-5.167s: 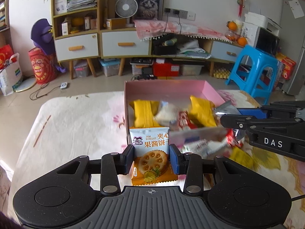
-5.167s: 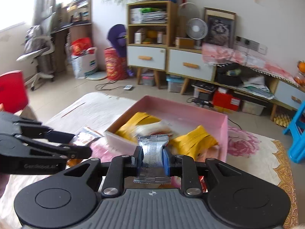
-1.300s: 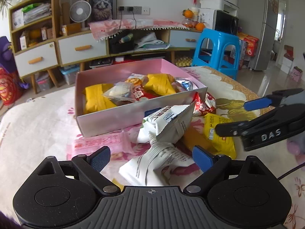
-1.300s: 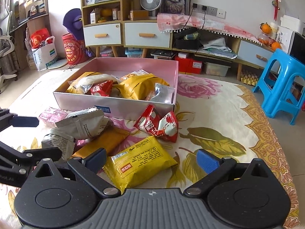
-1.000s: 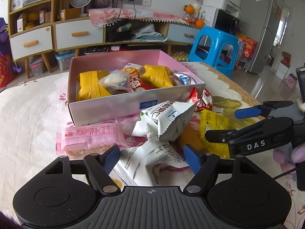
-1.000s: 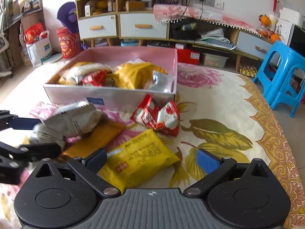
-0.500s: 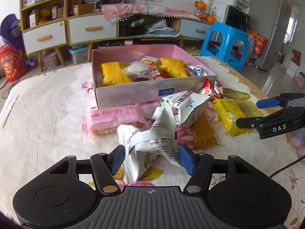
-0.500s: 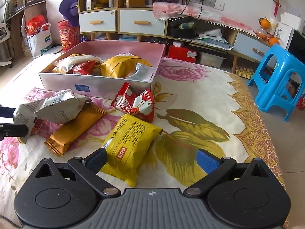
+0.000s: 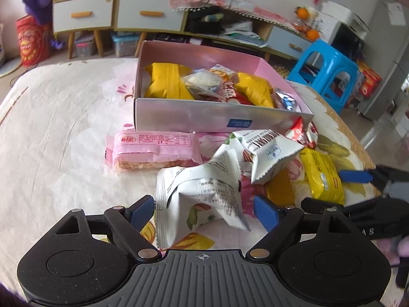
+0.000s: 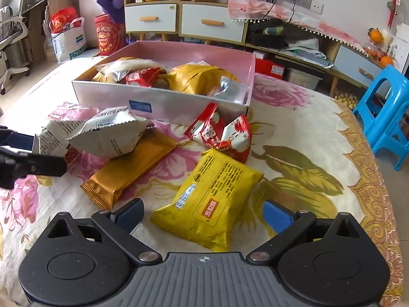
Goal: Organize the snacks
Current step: 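Move the left tool onto the white crumpled packet while the right tool approaches the yellow bag, then close the left tool on the white packet while the right tool grasps the yellow bag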
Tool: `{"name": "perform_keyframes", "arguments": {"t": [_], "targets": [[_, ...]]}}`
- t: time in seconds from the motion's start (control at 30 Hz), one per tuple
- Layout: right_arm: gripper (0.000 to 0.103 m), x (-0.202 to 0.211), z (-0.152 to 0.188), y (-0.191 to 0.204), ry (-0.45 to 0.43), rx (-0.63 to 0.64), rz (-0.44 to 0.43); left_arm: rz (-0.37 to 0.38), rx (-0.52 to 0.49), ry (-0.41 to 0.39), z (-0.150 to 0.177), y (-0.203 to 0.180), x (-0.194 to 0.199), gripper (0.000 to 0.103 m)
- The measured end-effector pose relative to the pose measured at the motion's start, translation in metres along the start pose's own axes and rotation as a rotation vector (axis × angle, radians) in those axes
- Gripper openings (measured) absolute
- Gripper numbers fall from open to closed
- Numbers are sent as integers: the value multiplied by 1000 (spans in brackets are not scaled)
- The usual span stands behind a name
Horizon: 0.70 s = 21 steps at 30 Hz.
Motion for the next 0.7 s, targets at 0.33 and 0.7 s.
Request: {"name": "perform_keyframes", "arguments": {"t": [0.33,0.7], "targets": [[75,-4,-3,-8,-1,-84,-14,-39,30,-7,-3,3,-4,73],[42,1,-9,-3,-24,-51,-22,-40,-23,-26,-3,-2,6,54]]}}
Point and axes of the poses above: each gripper's, at about its wrist camera, not at the fingertips, and x roughly against the way its jaws point, y to its left, z to its underside, the point moved 10 cm from there along -x, roughly the way its jaws point, and after that the axes turned 6 degrees about x, right-handed, at the moved point
